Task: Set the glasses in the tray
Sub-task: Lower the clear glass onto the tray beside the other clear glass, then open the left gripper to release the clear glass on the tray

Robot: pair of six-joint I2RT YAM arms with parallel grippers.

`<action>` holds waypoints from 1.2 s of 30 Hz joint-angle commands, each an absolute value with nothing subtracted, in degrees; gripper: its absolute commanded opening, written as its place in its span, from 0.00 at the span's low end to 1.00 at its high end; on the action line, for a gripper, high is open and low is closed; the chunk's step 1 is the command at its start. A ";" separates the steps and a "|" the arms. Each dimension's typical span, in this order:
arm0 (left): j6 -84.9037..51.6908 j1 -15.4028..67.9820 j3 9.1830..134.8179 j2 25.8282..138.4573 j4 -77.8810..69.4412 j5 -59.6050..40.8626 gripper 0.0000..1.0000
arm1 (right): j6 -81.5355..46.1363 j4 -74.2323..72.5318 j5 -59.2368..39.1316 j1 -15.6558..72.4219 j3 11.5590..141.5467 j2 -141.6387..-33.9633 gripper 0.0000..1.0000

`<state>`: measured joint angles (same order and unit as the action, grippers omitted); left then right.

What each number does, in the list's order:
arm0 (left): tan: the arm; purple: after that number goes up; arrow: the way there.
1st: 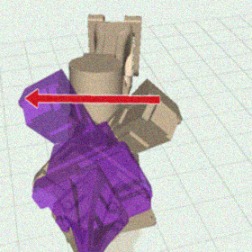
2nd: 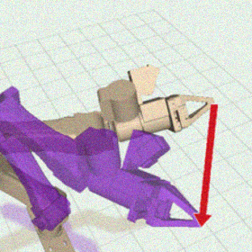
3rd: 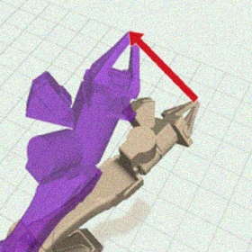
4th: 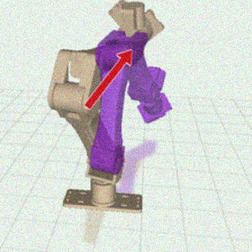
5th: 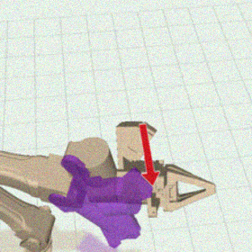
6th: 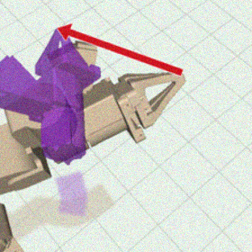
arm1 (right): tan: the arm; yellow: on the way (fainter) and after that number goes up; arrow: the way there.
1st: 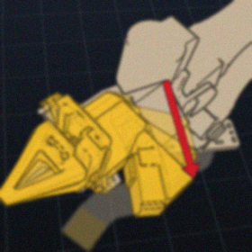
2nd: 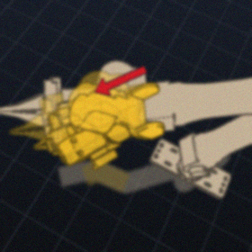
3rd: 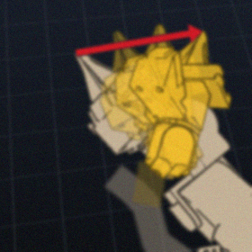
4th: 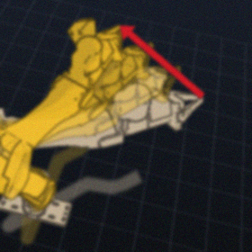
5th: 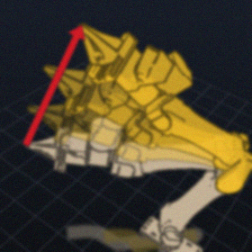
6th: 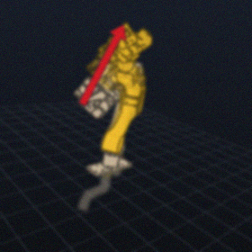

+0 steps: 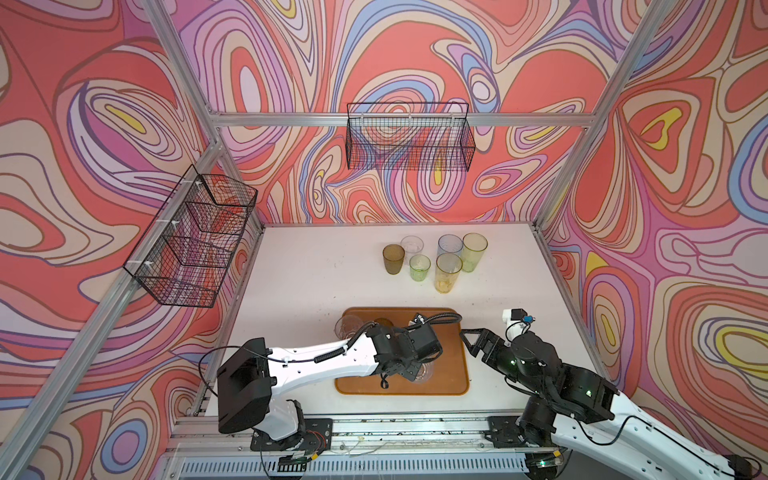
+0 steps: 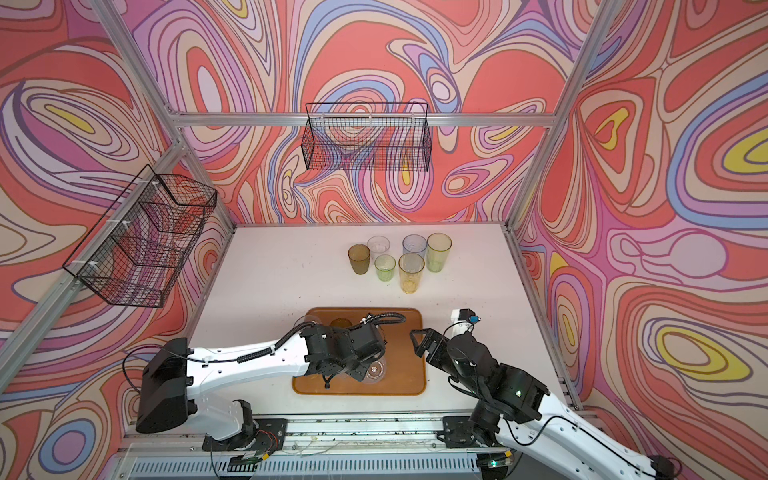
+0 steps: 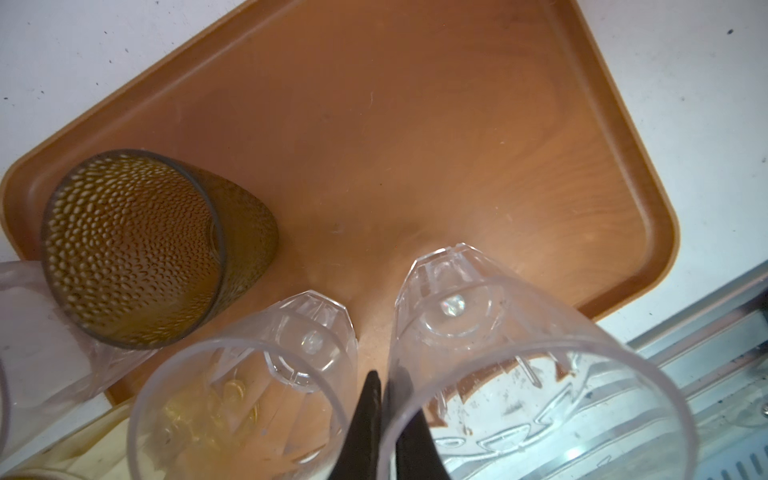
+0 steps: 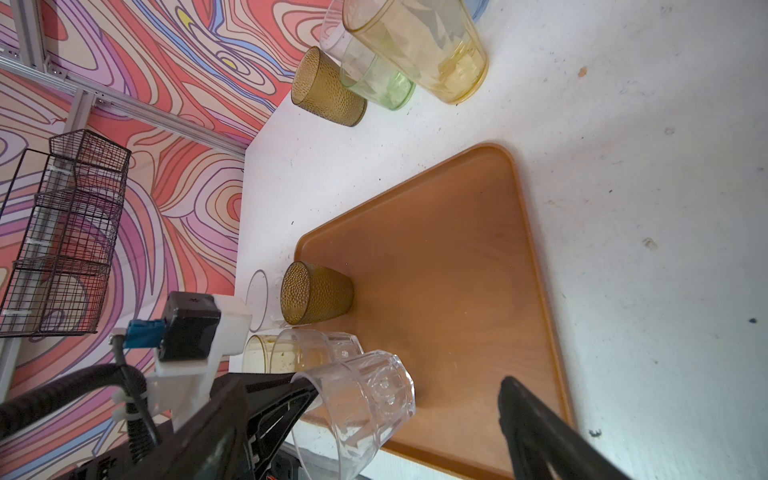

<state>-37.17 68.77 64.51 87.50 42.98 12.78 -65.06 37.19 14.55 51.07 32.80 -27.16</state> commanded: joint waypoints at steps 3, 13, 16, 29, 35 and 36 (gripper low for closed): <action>-38.21 69.52 66.78 89.02 45.53 15.28 0.00 | -65.18 36.78 14.63 50.97 32.61 -26.92 0.96; -38.63 70.08 68.03 90.88 46.92 16.96 0.08 | -65.20 36.73 14.59 50.98 32.65 -26.80 0.96; -38.79 70.08 68.12 90.88 46.70 17.48 0.14 | -65.13 36.72 14.51 50.96 32.61 -26.80 0.96; -38.44 70.13 69.56 91.49 46.93 18.13 0.24 | -64.97 36.72 14.18 50.96 32.62 -26.89 0.96; -37.82 70.08 70.40 90.24 47.54 20.09 0.38 | -65.00 37.18 14.33 50.95 32.54 -26.80 0.96; -37.62 70.12 70.56 89.90 47.63 20.71 0.45 | -65.08 37.26 14.37 50.98 32.52 -26.80 0.96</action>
